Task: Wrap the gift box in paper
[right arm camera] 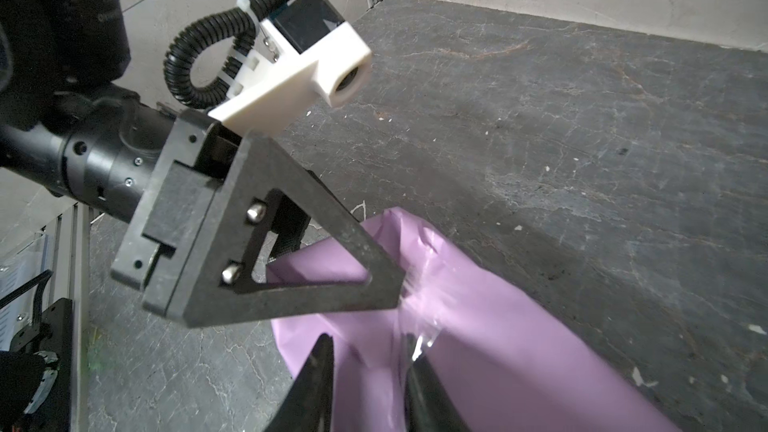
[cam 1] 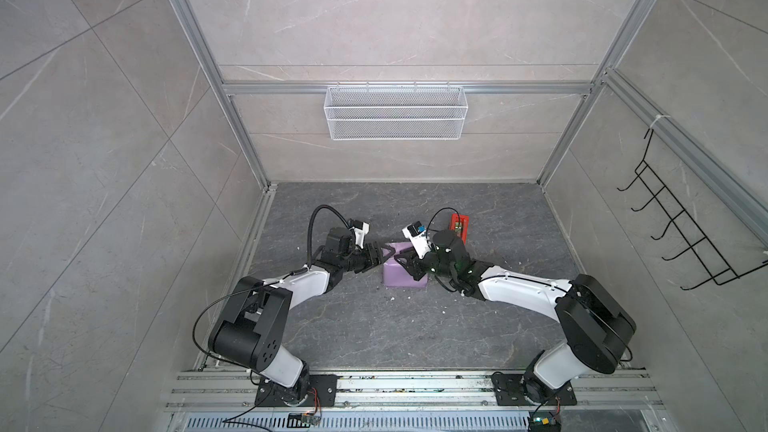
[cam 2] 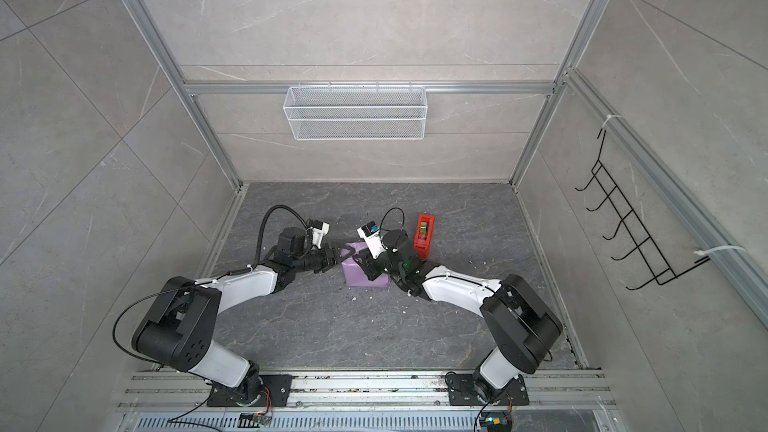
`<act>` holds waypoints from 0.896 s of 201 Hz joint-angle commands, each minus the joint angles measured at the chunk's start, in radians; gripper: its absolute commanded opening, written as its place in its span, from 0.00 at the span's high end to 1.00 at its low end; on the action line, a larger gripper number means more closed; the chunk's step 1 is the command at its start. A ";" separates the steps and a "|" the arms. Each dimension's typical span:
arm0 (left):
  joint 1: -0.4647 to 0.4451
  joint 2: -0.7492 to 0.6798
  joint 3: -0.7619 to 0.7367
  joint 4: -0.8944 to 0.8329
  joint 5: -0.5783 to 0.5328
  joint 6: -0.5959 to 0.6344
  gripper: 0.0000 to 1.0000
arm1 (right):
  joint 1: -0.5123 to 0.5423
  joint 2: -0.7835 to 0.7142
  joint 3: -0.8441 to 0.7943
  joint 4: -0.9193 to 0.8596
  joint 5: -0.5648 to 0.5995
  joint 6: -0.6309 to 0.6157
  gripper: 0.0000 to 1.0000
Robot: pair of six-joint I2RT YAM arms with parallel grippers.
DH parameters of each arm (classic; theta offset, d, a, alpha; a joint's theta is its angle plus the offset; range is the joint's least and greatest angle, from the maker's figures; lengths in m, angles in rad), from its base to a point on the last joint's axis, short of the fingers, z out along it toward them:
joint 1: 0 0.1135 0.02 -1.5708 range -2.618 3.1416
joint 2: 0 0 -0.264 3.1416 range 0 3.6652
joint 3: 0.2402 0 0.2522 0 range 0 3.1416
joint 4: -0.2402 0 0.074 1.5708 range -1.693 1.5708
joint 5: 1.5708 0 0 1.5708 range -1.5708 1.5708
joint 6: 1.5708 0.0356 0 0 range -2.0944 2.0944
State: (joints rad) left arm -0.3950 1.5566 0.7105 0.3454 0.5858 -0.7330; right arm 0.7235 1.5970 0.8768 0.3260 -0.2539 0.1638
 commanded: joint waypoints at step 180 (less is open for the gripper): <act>-0.008 0.033 -0.044 -0.135 -0.020 0.034 0.30 | -0.029 0.034 0.111 -0.189 0.020 -0.028 0.57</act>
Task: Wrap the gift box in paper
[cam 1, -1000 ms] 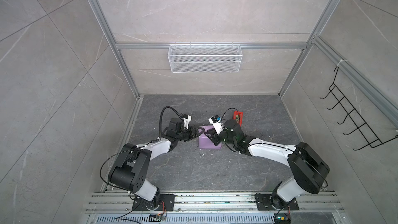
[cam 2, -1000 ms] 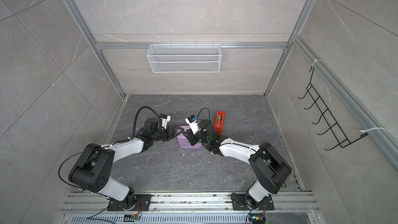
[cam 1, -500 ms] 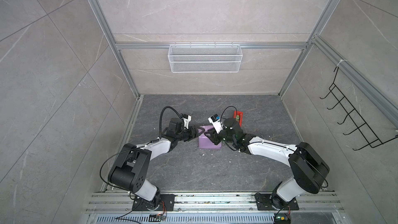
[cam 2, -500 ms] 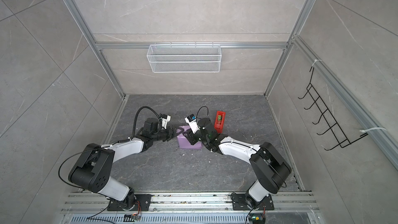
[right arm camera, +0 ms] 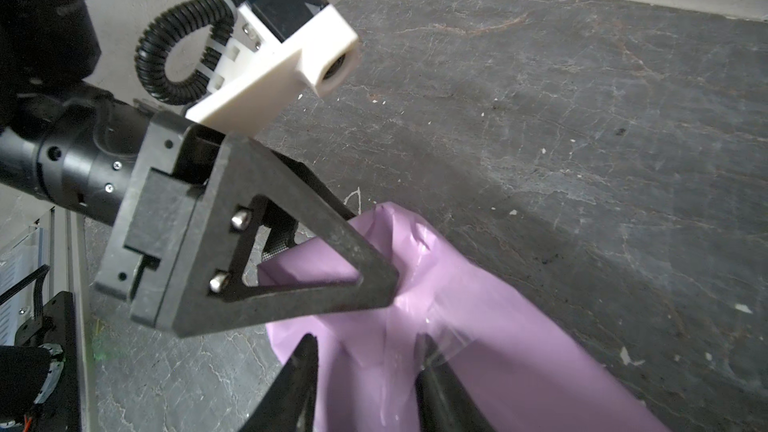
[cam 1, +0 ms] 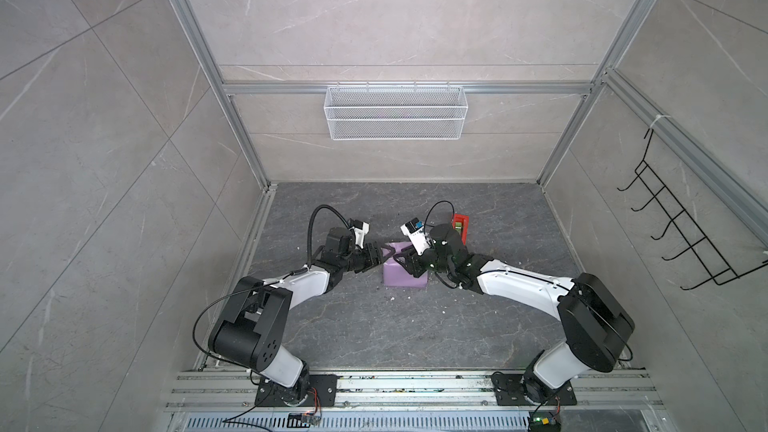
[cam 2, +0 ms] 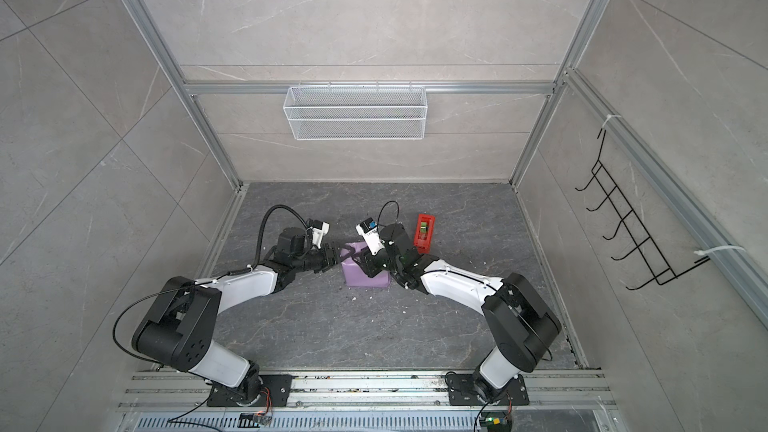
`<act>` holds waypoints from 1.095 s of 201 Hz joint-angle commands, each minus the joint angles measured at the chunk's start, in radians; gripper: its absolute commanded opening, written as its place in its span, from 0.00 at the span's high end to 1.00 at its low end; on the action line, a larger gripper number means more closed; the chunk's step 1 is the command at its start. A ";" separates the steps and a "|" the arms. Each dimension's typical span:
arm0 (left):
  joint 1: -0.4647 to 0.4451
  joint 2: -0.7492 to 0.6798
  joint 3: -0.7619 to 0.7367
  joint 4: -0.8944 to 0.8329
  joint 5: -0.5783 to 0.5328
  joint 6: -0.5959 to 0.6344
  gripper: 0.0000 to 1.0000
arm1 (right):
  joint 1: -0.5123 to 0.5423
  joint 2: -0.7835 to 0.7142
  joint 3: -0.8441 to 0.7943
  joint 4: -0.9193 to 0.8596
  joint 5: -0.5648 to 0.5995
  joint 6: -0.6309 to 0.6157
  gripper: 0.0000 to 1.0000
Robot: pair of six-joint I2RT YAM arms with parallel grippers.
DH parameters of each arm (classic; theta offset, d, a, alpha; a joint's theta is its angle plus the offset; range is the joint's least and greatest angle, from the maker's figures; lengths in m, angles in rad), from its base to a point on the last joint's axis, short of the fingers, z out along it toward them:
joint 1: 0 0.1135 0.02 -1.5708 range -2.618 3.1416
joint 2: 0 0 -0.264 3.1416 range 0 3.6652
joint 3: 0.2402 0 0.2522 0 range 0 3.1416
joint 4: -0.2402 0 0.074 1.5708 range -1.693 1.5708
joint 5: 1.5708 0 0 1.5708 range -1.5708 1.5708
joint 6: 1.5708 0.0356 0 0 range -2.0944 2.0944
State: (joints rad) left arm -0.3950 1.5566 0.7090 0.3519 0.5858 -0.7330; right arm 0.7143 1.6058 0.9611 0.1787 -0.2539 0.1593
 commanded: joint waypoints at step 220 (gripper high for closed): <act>-0.008 0.025 -0.043 -0.142 -0.018 0.031 0.30 | -0.087 -0.161 0.028 -0.140 -0.082 0.017 0.62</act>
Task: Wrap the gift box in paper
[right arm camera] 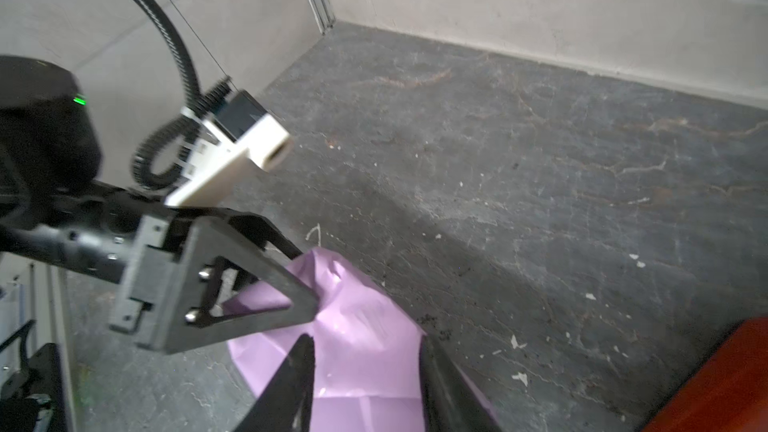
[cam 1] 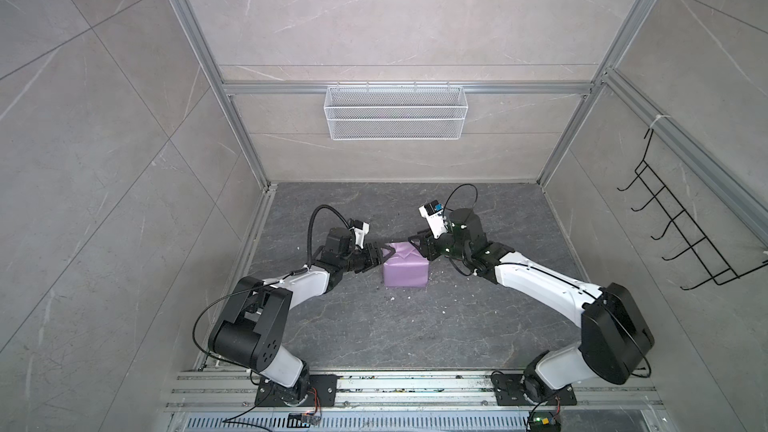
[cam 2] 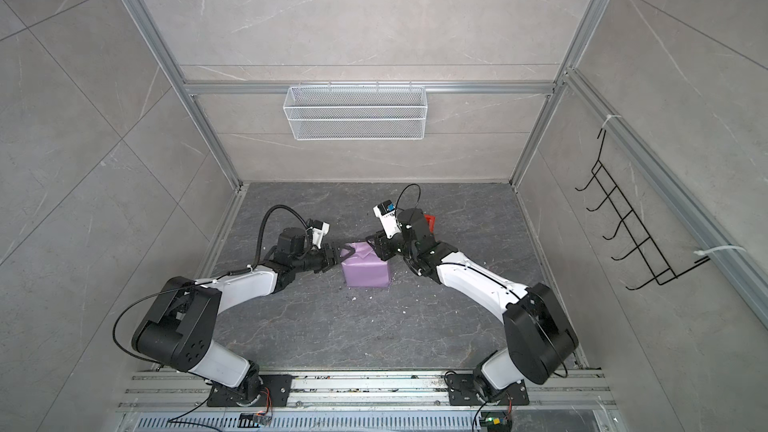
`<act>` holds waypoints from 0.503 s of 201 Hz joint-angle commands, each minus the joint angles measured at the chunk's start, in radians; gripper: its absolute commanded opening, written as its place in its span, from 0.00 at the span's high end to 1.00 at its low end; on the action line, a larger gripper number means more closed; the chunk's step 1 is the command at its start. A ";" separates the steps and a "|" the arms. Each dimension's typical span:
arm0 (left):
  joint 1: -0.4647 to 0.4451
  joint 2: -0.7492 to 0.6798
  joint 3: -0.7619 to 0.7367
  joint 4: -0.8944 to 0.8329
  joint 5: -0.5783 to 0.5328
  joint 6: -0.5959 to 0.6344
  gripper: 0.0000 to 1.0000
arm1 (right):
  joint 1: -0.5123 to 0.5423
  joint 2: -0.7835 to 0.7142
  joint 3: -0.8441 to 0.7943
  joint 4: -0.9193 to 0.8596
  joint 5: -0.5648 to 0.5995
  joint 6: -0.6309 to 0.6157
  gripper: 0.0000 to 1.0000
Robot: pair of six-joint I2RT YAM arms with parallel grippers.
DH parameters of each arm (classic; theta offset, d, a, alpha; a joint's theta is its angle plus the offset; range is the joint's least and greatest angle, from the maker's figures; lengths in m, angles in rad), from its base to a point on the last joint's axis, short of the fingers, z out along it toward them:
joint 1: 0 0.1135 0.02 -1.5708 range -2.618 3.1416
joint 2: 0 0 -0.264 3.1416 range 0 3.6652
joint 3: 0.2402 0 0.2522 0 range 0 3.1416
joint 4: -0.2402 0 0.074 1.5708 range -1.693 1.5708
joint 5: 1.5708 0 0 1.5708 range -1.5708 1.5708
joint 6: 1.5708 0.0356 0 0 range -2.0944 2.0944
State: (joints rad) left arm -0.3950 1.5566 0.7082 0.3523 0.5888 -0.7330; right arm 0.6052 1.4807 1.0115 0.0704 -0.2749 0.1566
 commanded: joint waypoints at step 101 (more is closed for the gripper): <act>-0.008 0.022 -0.042 -0.145 -0.024 0.030 0.30 | 0.066 0.152 0.100 -0.148 -0.063 0.065 0.94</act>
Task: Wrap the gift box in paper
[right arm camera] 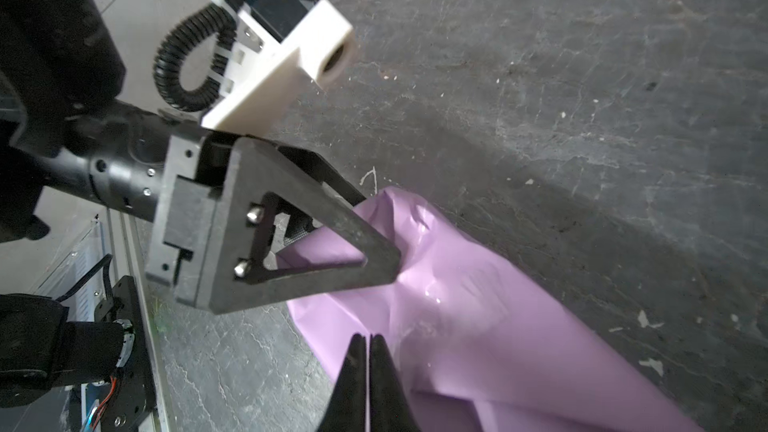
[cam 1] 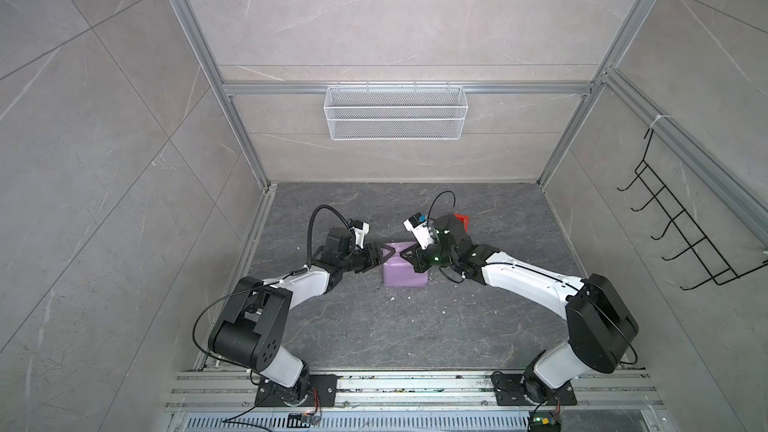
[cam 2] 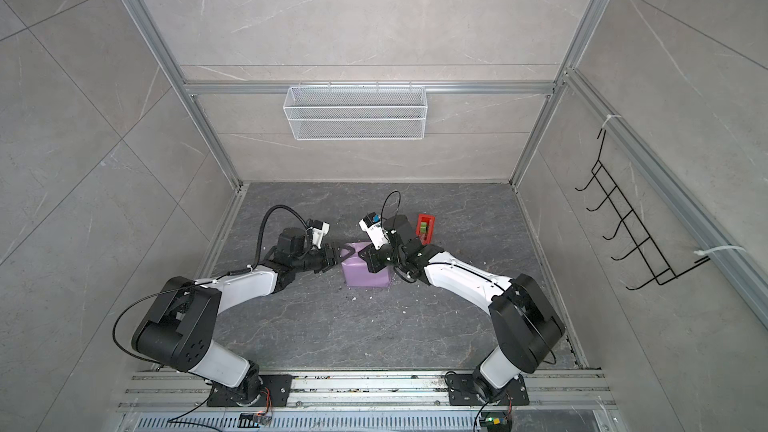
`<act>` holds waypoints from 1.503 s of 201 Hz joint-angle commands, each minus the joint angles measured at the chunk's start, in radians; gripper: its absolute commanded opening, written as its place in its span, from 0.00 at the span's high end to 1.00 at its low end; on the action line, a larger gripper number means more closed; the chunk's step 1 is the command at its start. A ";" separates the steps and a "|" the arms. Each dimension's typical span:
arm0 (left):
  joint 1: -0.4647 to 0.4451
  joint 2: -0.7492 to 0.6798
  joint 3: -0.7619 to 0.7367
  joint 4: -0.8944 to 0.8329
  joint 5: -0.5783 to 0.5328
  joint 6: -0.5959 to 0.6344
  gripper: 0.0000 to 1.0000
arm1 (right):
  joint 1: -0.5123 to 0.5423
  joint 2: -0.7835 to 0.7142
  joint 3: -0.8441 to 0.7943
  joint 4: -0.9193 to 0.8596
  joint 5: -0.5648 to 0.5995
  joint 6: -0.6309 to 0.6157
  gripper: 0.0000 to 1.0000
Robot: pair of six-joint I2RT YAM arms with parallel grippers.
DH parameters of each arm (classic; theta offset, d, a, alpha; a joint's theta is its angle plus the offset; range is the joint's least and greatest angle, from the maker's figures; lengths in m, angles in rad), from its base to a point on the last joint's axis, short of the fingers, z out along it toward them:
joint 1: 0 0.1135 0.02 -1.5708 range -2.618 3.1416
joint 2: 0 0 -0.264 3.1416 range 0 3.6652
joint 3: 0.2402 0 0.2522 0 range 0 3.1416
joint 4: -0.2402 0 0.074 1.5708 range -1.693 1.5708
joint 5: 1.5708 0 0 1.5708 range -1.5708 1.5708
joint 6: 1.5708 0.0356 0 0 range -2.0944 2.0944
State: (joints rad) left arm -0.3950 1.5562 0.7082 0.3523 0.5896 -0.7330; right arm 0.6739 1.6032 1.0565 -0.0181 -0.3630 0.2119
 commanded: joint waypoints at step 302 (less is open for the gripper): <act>-0.033 -0.051 0.004 -0.117 -0.029 0.032 0.22 | 0.008 -0.271 -0.186 -0.052 -0.064 0.049 0.96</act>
State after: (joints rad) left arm -0.4038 1.5375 0.7082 0.3271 0.5781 -0.7322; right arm 0.6861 1.4479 0.9184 -0.0719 -0.4351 0.2768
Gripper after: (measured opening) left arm 0.766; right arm 0.048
